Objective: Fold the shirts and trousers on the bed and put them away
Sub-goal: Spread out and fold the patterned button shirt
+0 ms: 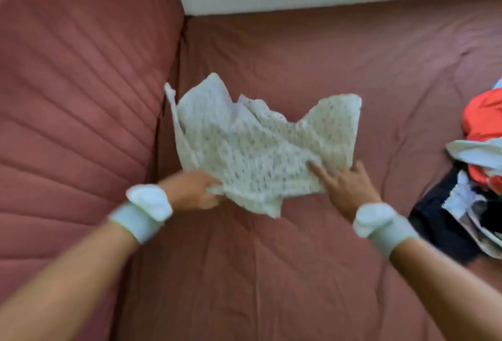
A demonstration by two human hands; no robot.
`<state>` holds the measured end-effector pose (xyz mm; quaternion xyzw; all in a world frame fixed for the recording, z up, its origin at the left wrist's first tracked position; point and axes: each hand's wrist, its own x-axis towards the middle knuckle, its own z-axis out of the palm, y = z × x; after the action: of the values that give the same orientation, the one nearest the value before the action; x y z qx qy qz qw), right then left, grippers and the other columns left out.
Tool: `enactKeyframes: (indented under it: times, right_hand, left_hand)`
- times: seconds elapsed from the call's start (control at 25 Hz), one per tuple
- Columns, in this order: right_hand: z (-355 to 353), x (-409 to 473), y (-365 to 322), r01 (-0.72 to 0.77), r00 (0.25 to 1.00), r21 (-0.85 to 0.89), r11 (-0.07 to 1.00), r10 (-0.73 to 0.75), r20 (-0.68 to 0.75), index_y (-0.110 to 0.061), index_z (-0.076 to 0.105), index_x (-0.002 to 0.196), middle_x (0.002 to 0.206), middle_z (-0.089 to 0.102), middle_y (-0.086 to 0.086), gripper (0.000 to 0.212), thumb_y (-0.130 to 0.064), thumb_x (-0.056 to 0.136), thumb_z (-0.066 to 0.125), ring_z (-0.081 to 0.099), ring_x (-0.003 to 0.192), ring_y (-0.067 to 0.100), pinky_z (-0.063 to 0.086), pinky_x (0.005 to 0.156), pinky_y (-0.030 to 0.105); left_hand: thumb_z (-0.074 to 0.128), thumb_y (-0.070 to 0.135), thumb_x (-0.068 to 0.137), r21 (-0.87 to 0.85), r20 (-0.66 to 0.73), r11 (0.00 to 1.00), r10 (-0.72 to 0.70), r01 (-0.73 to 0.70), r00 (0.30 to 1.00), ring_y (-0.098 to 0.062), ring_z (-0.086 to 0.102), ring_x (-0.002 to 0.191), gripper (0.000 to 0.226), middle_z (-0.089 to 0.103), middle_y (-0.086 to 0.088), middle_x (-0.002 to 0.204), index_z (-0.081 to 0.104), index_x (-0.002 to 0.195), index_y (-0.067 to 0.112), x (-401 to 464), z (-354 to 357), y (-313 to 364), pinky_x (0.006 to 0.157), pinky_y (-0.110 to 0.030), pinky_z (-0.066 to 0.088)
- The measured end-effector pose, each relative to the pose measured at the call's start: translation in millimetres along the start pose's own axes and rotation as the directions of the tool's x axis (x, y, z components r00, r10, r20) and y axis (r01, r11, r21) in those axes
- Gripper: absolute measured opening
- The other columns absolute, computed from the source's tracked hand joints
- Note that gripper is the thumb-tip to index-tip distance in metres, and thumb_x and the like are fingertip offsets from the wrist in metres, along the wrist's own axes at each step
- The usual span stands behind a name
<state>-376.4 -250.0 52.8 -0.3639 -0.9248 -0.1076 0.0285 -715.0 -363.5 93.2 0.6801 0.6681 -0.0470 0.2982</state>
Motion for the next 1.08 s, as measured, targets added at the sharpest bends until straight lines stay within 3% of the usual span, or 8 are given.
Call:
enactKeyframes:
  times: [0.12, 0.24, 0.48, 0.64, 0.76, 0.96, 1.0, 1.08]
  right_hand:
    - [86, -110, -65, -0.139, 0.658, 0.117, 0.983, 0.004, 0.753, -0.025, 0.006, 0.152, 0.140, 0.049, 0.016, 0.063, -0.024, 0.089, 0.010, 0.050, 0.126, 0.036, 0.044, 0.099, 0.047]
    - [117, -170, -96, -0.050, 0.413, 0.105, 0.993, -0.075, 0.907, -0.021, 0.008, 0.152, 0.129, 0.058, 0.004, 0.056, -0.017, 0.099, 0.026, 0.059, 0.114, 0.026, 0.043, 0.094, 0.042]
    - [132, -166, -117, 0.084, 0.670, 0.128, 0.988, -0.151, 0.727, -0.012, 0.041, 0.130, 0.122, 0.058, 0.018, 0.092, -0.011, 0.049, 0.084, 0.060, 0.102, 0.040, 0.052, 0.070, 0.060]
    - [144, -150, -132, 0.033, 0.631, 0.230, 0.973, -0.199, 0.750, -0.018, 0.017, 0.151, 0.158, 0.019, 0.015, 0.090, -0.022, 0.078, 0.070, 0.031, 0.139, 0.041, 0.040, 0.095, 0.067]
    - [141, -138, -128, 0.032, 0.480, 0.187, 0.982, -0.180, 0.858, -0.010, 0.023, 0.150, 0.154, 0.026, 0.016, 0.050, -0.012, 0.100, 0.031, 0.039, 0.135, 0.036, 0.045, 0.101, 0.050]
    - [123, -108, -120, 0.053, -0.014, 0.275, 0.960, -0.275, 0.961, -0.016, 0.038, 0.146, 0.144, 0.044, 0.007, 0.067, -0.048, 0.091, 0.057, 0.045, 0.131, 0.030, 0.039, 0.108, 0.042]
    - [119, -101, -117, 0.018, -0.003, 0.302, 0.953, -0.302, 0.953, -0.019, 0.035, 0.148, 0.144, 0.044, 0.004, 0.079, -0.057, 0.084, 0.062, 0.045, 0.132, 0.029, 0.040, 0.108, 0.043]
    - [116, -86, -105, -0.116, 0.337, 0.345, 0.931, -0.290, 0.896, -0.020, 0.042, 0.142, 0.139, 0.049, 0.001, 0.064, -0.047, 0.088, 0.062, 0.053, 0.123, 0.026, 0.048, 0.100, 0.041]
  left_hand:
    - [0.049, 0.073, 0.085, -0.144, 0.356, 0.972, -0.127, 0.188, 0.926, -0.018, 0.050, 0.129, 0.066, 0.057, 0.001, 0.137, 0.056, 0.133, 0.028, -28, 196, 22, 0.101, -0.022, 0.036]
    - [0.063, 0.046, 0.090, -0.141, 0.391, 0.979, -0.082, 0.148, 0.917, -0.014, 0.021, 0.145, 0.072, 0.031, 0.004, 0.156, 0.031, 0.151, 0.029, -62, 306, 35, 0.116, -0.028, 0.024]
    - [0.095, 0.032, 0.042, 0.075, 0.012, 0.968, -0.242, 0.241, 0.970, -0.023, 0.034, 0.139, 0.119, 0.041, 0.000, 0.147, 0.035, 0.145, 0.031, -83, 324, -11, 0.110, -0.047, 0.033]
    - [0.091, 0.009, 0.048, 0.118, -0.189, 0.982, -0.123, 0.147, 0.974, -0.015, 0.060, 0.096, 0.061, 0.068, 0.009, 0.090, 0.065, 0.099, 0.031, -64, 326, -40, 0.095, -0.030, 0.034]
    - [0.069, 0.015, 0.085, 0.028, 0.175, 0.994, -0.113, 0.110, 0.978, -0.014, 0.062, 0.096, 0.028, 0.068, 0.008, 0.100, 0.070, 0.106, 0.033, -61, 311, -42, 0.090, -0.023, 0.044]
    - [0.070, 0.016, 0.088, -0.173, 0.828, 0.984, 0.119, 0.047, 0.547, 0.001, 0.065, 0.083, 0.033, 0.069, 0.005, 0.093, 0.068, 0.120, 0.016, -44, 264, -13, 0.074, -0.013, 0.047]
    - [0.070, 0.014, 0.087, -0.252, 0.803, 0.963, 0.151, 0.098, 0.576, 0.009, 0.061, 0.071, 0.032, 0.066, 0.010, 0.085, 0.068, 0.119, 0.016, -32, 249, -10, 0.066, -0.006, 0.044]
    - [0.067, 0.021, 0.092, -0.435, 0.566, 0.867, 0.052, 0.245, 0.823, 0.012, 0.060, 0.077, 0.030, 0.065, 0.011, 0.096, 0.065, 0.121, 0.021, 5, 220, -11, 0.070, -0.004, 0.044]
